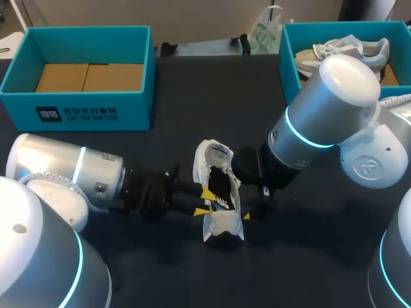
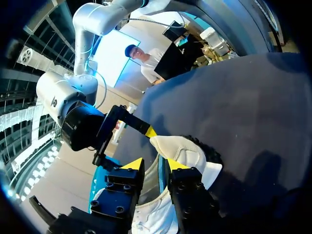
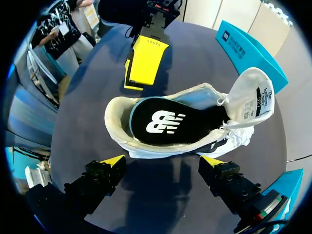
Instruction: Take the shoe out of the shoebox, open the shoe tongue, remove and reinsert the insole, then place the shoe into the shoebox
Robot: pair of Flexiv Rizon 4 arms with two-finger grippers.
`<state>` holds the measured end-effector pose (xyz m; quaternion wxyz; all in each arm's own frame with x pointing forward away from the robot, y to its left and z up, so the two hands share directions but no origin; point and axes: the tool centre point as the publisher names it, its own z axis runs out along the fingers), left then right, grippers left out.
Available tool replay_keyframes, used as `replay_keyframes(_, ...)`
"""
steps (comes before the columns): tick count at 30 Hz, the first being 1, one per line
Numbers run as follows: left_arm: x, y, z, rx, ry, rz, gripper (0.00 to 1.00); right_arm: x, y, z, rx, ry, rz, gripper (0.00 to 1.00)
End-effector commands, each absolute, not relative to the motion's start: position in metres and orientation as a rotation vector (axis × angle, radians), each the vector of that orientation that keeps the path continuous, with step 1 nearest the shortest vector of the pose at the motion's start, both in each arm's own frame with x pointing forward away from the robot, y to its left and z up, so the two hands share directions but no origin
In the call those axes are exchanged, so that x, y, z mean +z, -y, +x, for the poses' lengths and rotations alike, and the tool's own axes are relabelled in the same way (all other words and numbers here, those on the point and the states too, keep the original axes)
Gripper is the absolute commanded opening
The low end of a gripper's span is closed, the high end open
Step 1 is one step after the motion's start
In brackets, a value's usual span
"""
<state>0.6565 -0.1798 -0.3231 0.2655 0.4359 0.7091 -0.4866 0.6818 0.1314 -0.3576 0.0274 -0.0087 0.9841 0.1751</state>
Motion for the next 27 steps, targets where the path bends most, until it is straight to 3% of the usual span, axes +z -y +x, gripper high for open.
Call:
replay_keyframes(1,-0.316,0.17,0.658,-1.285,-1.966,1.232,0.3,-0.358,-0.131,0.681,0.542,-3.037,-0.027,1.0)
replay_keyframes(13,-0.296,0.142,0.66,-1.205,-2.031,1.391,0.29,-0.327,-0.082,0.694,0.522,-3.037,0.005,1.0)
replay_keyframes(20,-0.277,0.128,0.667,-1.157,-2.073,1.523,0.22,-0.314,-0.041,0.698,0.508,-3.038,0.039,1.0)
replay_keyframes(27,-0.256,0.119,0.675,-1.129,-2.099,1.636,0.22,-0.312,-0.034,0.694,0.49,-3.078,0.048,1.0)
